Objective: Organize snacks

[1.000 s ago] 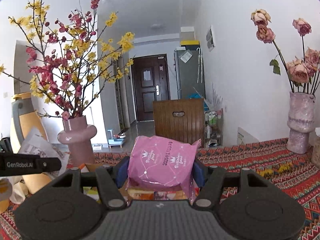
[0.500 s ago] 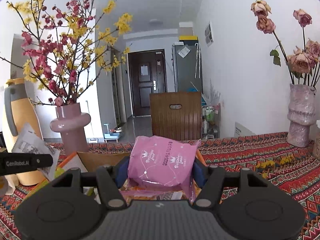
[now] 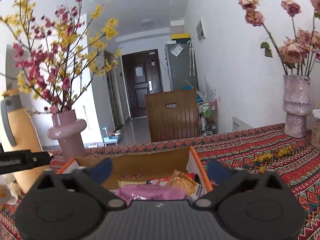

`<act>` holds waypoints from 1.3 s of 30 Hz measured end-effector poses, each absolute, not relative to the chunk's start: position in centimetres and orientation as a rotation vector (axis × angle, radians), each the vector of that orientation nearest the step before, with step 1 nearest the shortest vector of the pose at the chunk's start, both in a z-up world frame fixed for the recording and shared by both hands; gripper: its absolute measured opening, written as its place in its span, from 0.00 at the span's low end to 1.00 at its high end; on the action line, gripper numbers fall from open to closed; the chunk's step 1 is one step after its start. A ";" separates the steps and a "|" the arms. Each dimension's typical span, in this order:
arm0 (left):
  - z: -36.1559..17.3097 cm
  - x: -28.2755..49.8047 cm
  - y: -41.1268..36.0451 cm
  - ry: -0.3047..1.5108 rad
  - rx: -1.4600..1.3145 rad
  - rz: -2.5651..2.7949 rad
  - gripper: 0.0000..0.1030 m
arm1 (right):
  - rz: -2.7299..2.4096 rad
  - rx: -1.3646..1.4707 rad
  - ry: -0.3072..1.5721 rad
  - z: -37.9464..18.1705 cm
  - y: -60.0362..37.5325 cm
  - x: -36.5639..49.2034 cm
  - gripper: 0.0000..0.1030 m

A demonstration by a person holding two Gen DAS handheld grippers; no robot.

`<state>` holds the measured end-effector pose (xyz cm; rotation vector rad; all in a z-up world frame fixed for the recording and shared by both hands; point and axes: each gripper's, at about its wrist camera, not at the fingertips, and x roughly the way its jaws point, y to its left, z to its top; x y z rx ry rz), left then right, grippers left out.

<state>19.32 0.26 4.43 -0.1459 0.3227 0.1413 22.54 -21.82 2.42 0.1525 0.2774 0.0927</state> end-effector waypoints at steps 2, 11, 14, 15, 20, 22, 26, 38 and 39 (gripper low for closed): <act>4.6 19.3 0.4 0.321 -0.155 0.148 1.00 | 0.088 0.156 0.274 2.5 -21.9 22.4 1.00; 5.9 17.9 0.5 0.308 -0.187 0.141 1.00 | 0.092 0.174 0.259 3.0 -22.4 21.9 1.00; 7.3 15.9 0.3 0.263 -0.173 0.125 1.00 | 0.096 0.181 0.234 3.9 -22.5 20.9 1.00; 7.6 15.2 0.2 0.253 -0.169 0.116 1.00 | 0.100 0.179 0.223 4.3 -22.5 20.4 1.00; 8.7 11.5 0.1 0.230 -0.147 0.085 1.00 | 0.125 0.174 0.178 5.6 -22.8 17.1 1.00; 8.8 10.1 0.1 0.233 -0.135 0.078 1.00 | 0.136 0.167 0.171 6.0 -22.9 15.6 1.00; 8.4 7.3 0.4 0.252 -0.114 0.071 1.00 | 0.156 0.169 0.173 6.1 -23.3 12.7 1.00; 3.7 0.4 1.2 0.367 -0.031 0.053 1.00 | 0.202 0.138 0.289 3.2 -23.6 5.2 1.00; 3.1 0.0 1.3 0.388 -0.028 0.053 1.00 | 0.204 0.132 0.301 2.8 -23.6 4.6 1.00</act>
